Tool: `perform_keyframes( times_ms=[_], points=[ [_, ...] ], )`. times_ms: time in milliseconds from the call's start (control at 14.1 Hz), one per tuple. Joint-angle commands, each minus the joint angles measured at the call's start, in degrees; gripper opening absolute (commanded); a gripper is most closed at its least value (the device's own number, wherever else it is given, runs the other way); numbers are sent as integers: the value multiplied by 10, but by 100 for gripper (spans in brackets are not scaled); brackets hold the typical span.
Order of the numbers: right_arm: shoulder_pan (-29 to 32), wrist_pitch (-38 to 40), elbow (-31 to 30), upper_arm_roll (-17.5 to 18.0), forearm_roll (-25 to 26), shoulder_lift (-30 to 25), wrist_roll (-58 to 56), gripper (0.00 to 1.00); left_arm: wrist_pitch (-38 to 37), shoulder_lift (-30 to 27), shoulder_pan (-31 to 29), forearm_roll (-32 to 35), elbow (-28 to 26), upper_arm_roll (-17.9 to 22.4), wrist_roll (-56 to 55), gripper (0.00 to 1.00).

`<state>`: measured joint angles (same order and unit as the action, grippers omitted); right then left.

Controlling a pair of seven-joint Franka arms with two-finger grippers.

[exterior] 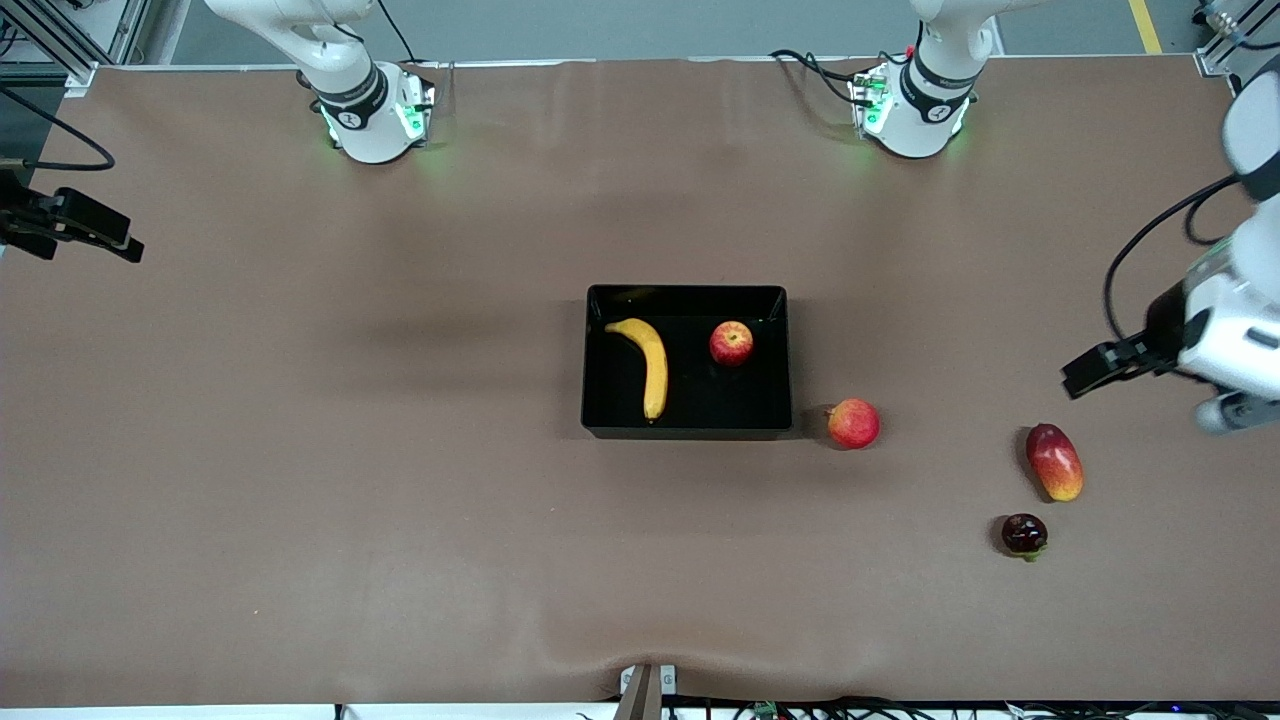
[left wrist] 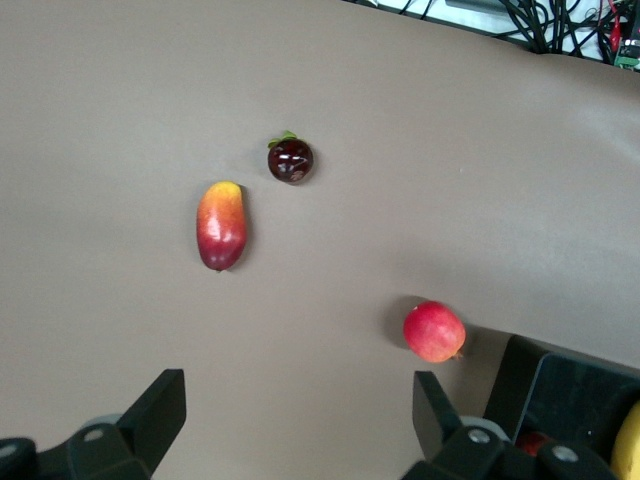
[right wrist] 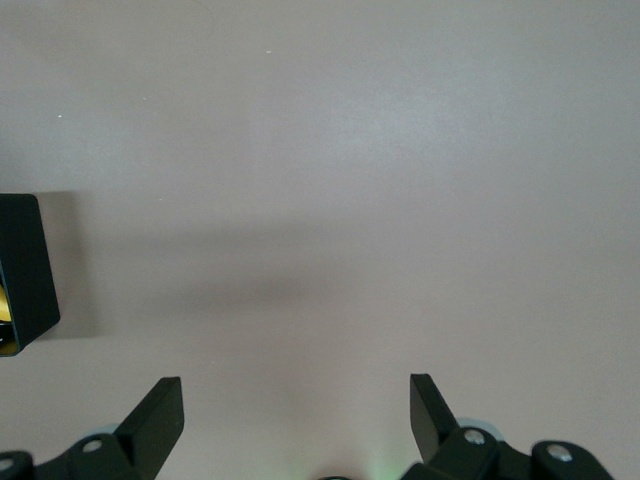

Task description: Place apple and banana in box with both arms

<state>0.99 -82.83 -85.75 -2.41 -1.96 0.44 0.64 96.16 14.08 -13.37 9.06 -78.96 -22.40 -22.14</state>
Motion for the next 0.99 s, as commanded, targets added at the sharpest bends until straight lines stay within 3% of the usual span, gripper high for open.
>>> perform_keyframes(
  times_ms=[0, 426, 568, 922],
  points=[
    [-3, 2, 3, 0, 4, -1, 8, 100, -14, -41, 6, -11, -24, 0, 49, 100],
    [-3, 2, 2, 0, 4, -1, 8, 100, -35, -143, 124, -46, -106, 139, 117, 100],
    [-3, 3, 2, 0, 4, -1, 8, 100, -52, -155, 165, -46, -109, 186, 124, 100],
    [-3, 2, 2, 0, 4, -1, 8, 100, -61, -143, 159, -46, -97, 187, 125, 100]
  ],
)
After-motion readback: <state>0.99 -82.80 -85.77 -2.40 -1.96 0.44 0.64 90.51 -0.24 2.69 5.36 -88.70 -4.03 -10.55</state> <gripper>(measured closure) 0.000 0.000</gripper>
